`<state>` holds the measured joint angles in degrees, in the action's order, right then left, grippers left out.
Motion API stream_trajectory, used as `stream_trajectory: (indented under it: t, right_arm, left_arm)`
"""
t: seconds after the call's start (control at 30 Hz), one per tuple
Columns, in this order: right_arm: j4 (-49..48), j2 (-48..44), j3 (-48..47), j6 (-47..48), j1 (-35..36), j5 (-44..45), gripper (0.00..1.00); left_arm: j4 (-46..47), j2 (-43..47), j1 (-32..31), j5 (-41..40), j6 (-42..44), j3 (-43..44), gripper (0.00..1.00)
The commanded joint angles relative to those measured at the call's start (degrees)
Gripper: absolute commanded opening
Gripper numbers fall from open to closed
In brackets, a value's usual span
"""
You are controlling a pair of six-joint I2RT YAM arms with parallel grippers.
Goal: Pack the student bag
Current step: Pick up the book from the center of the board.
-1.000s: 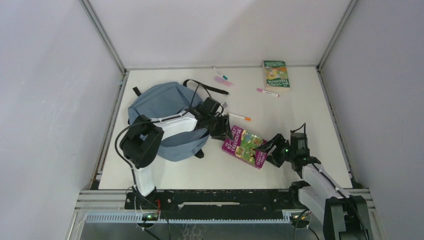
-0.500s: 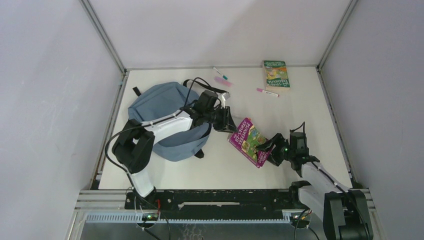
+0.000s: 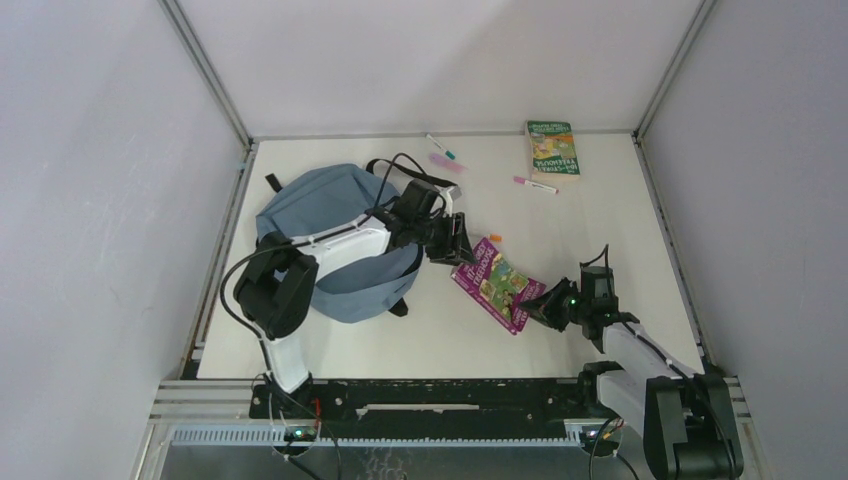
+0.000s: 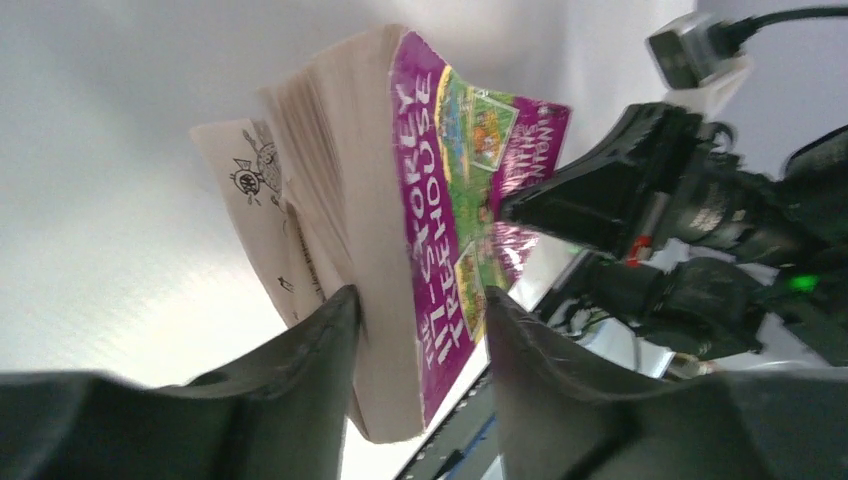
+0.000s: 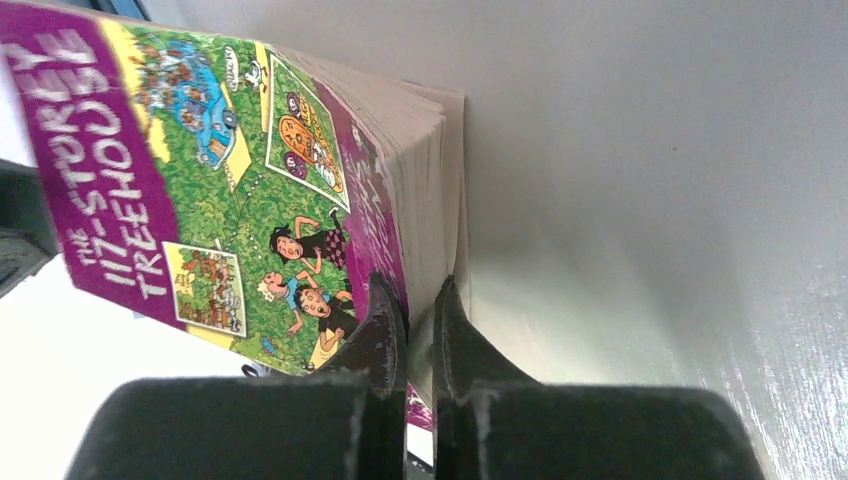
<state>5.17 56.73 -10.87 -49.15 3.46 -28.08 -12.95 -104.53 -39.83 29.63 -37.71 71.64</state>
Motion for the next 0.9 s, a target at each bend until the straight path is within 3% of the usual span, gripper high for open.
stream_trajectory:
  t: [0.0,0.07,0.17,0.43,0.57,0.7,0.87]
  right_arm:
    - [0.73,-1.04,-0.29,-1.16,0.49,0.49,0.00]
    - [3.13,-3.57,-0.84,-1.13,0.41,1.46,0.00]
    - [8.15,-8.64,-2.54,-1.04,0.19,2.95,0.00]
    - [18.27,-20.49,-8.34,-0.37,-0.12,5.44,0.00]
    - [19.81,-22.19,-9.93,0.62,-0.21,5.15,0.00]
    - [20.73,-22.77,-9.96,1.84,-0.25,4.95,0.00]
    - [19.87,-22.46,-9.61,1.95,-0.26,4.08,0.00]
  left_arm:
    - [-8.79,-1.71,-2.93,3.44,3.30,3.04,0.63]
    - [-11.94,-0.94,-2.14,0.29,5.00,3.75,0.74]
    - [-14.76,1.02,-0.41,-3.07,6.82,3.61,0.80]
    - [-15.49,5.40,2.86,-5.01,7.68,0.60,0.81]
    - [-14.05,6.69,3.67,-2.43,7.01,-0.55,0.84]
    - [-9.75,8.65,4.76,1.07,4.88,-3.65,0.98]
    - [-1.13,6.07,5.43,7.17,-4.10,-8.37,1.00]
